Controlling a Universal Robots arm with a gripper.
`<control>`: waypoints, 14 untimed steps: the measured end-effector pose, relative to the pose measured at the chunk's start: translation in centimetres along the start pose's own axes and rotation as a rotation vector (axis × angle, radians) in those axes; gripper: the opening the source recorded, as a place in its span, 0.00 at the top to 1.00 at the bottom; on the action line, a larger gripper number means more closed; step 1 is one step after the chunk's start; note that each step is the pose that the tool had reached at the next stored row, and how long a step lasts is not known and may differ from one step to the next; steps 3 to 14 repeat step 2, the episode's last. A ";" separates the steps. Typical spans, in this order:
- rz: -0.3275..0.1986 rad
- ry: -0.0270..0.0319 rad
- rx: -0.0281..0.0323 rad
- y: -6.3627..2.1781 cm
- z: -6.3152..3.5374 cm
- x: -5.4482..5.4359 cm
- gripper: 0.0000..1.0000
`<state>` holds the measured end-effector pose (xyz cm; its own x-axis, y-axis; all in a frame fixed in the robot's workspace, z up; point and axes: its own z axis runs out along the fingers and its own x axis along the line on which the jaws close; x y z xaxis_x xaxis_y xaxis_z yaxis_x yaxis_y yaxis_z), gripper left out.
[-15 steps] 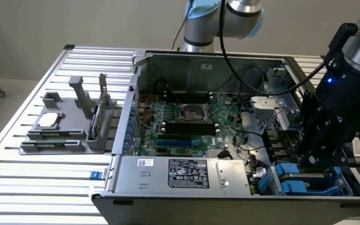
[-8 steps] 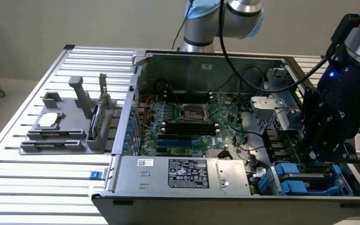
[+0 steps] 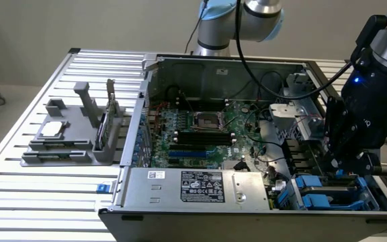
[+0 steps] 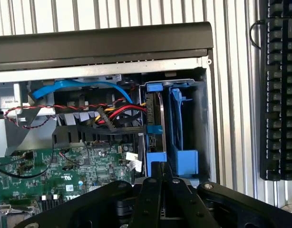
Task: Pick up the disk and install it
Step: 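Insert the second disk wire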
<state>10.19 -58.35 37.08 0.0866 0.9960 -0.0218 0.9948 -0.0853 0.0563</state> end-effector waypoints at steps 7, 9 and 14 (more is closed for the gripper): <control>0.000 -0.0001 0.0000 0.00 0.00 0.0 0.89; 0.000 -0.0001 0.0000 0.00 0.00 0.0 0.89; 0.000 -0.0001 0.0000 0.00 0.00 0.0 0.89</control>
